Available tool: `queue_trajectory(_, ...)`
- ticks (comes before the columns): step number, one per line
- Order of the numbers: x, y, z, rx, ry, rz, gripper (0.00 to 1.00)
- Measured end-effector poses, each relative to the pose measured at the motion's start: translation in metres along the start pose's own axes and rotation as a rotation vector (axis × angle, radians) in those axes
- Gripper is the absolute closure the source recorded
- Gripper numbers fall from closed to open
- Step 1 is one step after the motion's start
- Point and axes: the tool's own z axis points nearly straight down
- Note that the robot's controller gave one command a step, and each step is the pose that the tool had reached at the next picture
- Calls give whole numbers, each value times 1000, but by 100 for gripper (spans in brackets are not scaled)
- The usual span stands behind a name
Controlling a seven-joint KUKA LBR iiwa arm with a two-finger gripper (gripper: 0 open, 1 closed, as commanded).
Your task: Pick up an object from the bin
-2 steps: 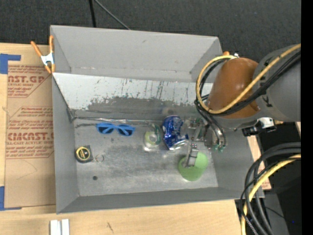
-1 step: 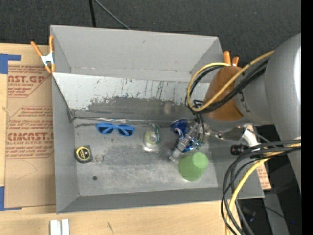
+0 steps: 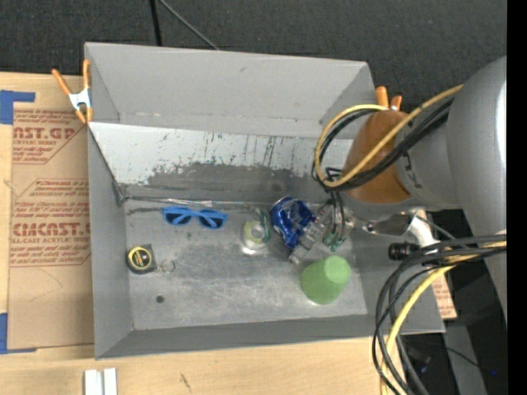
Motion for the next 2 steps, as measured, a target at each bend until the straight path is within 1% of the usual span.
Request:
queue_trajectory(1,-27,15,-44,-3,-3,51,100)
queue_trajectory(2,-20,-6,-134,-6,-6,100,100)
